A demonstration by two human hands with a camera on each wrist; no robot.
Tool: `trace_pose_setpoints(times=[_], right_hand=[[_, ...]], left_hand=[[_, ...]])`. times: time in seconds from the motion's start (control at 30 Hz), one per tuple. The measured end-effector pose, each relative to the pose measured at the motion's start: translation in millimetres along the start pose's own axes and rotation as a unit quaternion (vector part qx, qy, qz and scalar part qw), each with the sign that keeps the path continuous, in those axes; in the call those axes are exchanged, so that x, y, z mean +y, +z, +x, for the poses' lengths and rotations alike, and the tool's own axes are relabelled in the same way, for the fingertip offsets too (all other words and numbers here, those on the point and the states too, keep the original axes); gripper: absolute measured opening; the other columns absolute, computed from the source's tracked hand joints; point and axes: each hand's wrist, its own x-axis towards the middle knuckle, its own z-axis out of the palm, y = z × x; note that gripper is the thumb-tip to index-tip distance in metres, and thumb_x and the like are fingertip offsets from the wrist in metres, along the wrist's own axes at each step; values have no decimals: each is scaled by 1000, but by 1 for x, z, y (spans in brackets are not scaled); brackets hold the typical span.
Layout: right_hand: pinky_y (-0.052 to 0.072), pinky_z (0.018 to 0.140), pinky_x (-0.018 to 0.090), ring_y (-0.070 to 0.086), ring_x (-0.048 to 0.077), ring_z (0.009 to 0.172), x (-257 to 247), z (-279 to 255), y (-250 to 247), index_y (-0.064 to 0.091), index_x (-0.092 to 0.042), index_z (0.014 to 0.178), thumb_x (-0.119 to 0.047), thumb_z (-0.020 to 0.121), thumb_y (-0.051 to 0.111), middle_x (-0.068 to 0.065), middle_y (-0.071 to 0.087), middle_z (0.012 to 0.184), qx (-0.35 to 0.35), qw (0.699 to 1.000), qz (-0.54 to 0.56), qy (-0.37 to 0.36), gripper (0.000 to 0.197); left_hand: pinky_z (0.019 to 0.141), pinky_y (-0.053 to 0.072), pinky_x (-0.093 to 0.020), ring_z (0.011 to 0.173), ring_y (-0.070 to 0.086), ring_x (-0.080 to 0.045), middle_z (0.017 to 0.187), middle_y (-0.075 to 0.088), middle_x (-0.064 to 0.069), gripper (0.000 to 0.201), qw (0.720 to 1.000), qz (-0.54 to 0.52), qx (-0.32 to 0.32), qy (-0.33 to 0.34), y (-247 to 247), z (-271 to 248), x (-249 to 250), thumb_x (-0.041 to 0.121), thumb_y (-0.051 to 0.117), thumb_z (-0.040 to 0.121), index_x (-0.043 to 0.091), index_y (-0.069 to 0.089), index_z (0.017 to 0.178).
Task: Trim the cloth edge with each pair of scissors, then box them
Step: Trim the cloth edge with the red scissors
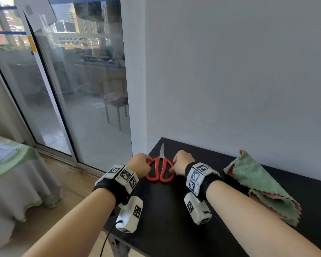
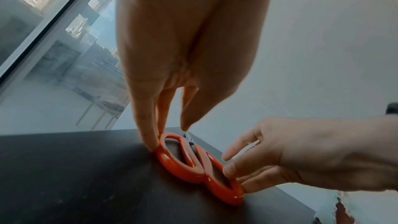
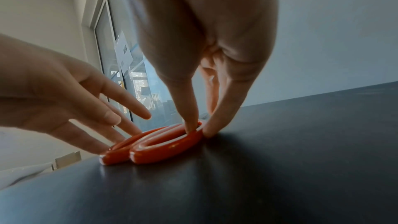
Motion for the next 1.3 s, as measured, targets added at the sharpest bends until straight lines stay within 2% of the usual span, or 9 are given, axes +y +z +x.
trace_pose_setpoints(times=[0.13, 0.33, 0.5, 0.63, 0.73, 0.83, 0.97, 1.13, 1.3], right_hand=[[59, 79, 36, 71, 24, 84, 0, 3, -3, 65, -5, 101, -18, 69, 84, 11, 71, 95, -22, 999, 24, 22, 39], [61, 75, 34, 73, 20, 73, 1, 4, -8, 65, -5, 98, -8, 74, 75, 10, 72, 85, -40, 997, 58, 31, 26], [56, 68, 28, 68, 19, 74, 6, 0, -11, 58, -7, 90, -13, 73, 79, 5, 66, 82, -30, 998, 37, 39, 28], [53, 66, 28, 64, 19, 76, 15, -3, -9, 55, -10, 85, -14, 71, 76, 4, 62, 83, -22, 998, 46, 45, 26], [58, 74, 31, 69, 21, 79, 21, -5, -11, 65, -6, 94, -12, 68, 75, 7, 69, 88, -16, 997, 71, 36, 28], [61, 76, 37, 71, 24, 79, 29, -9, -20, 69, -3, 95, -5, 68, 78, 11, 71, 89, -18, 993, 113, 24, 28], [60, 79, 37, 73, 24, 82, 49, -28, -44, 70, -6, 85, -1, 72, 80, 12, 72, 91, -14, 983, 183, -6, 17], [60, 70, 30, 71, 23, 78, 83, -61, -73, 66, -4, 86, 7, 75, 75, 14, 69, 86, 7, 954, 297, -33, 18], [59, 65, 23, 68, 18, 76, 116, -94, -99, 64, -3, 93, 8, 78, 72, 11, 66, 86, 45, 925, 375, -46, 21]], left_hand=[[55, 53, -25, 70, 63, -25, 93, 64, -17, 40, 999, -15, 11, -32, -1, 5, 3, -9, 50, 85, 3, 61, 122], [83, 57, -42, 93, 66, -31, 113, 65, -19, 47, 996, -18, 14, -90, 3, 10, 9, -8, 71, 76, 0, 59, 121], [79, 59, -42, 87, 70, -33, 97, 71, -22, 30, 993, 1, 6, -122, 9, 13, 4, -3, 78, 69, -7, 66, 97], [75, 60, -44, 81, 71, -33, 92, 70, -22, 25, 989, -58, -18, -138, 5, 6, 12, -11, 73, 71, -9, 66, 95], [62, 61, -37, 64, 66, -26, 78, 64, -15, 15, 988, -97, -26, -121, 4, 0, 19, -15, 68, 76, -3, 65, 84], [55, 59, -31, 62, 65, -24, 81, 66, -16, 17, 991, -95, -24, -88, 6, -9, 30, -13, 66, 79, 2, 60, 79], [49, 57, -28, 68, 67, -26, 93, 66, -14, 22, 993, -112, -17, -21, 10, -15, 43, -9, 65, 82, 8, 58, 94], [47, 55, -23, 52, 59, -17, 70, 62, -10, 17, 980, -192, -24, 47, 24, -27, 80, 6, 61, 90, 0, 60, 106], [48, 55, -22, 48, 62, -12, 72, 64, -9, 19, 959, -265, -16, 102, 45, -37, 129, 17, 64, 90, 1, 62, 99]])
